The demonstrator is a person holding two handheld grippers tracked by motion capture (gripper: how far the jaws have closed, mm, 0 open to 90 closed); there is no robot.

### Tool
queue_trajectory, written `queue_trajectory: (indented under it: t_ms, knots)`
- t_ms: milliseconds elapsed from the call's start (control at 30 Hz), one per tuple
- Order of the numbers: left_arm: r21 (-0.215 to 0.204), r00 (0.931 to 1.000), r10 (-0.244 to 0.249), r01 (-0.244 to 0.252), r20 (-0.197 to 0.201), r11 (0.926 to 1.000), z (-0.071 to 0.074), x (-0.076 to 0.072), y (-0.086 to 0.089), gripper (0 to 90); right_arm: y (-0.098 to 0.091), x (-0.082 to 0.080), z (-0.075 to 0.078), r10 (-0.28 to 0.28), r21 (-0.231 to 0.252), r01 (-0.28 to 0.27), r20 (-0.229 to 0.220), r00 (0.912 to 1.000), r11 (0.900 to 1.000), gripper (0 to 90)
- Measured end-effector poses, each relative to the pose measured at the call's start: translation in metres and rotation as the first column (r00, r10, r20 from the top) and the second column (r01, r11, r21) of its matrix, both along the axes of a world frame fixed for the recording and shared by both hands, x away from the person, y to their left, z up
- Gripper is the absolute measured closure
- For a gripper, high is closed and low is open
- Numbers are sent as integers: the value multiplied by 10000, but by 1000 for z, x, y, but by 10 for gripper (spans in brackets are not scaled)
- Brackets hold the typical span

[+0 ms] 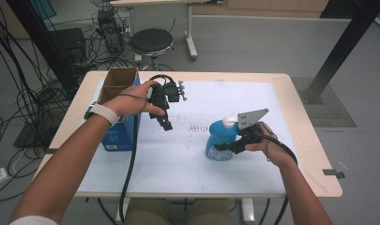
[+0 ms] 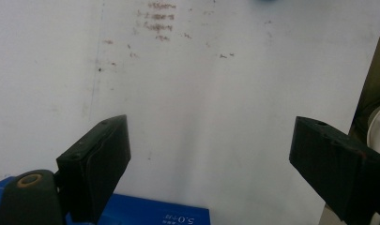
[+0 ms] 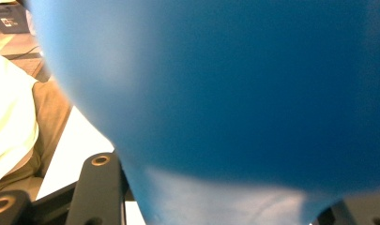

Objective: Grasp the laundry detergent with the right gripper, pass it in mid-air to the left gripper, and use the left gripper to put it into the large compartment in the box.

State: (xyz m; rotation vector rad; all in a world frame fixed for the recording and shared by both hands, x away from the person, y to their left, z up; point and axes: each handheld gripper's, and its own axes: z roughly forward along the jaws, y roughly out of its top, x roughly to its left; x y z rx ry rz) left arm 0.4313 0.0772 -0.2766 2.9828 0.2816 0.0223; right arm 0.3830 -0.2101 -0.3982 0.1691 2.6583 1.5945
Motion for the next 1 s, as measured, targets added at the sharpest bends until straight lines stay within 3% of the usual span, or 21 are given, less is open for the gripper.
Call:
queue_trajectory:
  t_ms: [1000]
  knots:
    - [-23, 10000, 49, -49, 43, 10000, 2, -1, 2, 132, 0, 0, -1, -8, 56, 8, 60, 10000, 10000, 431]
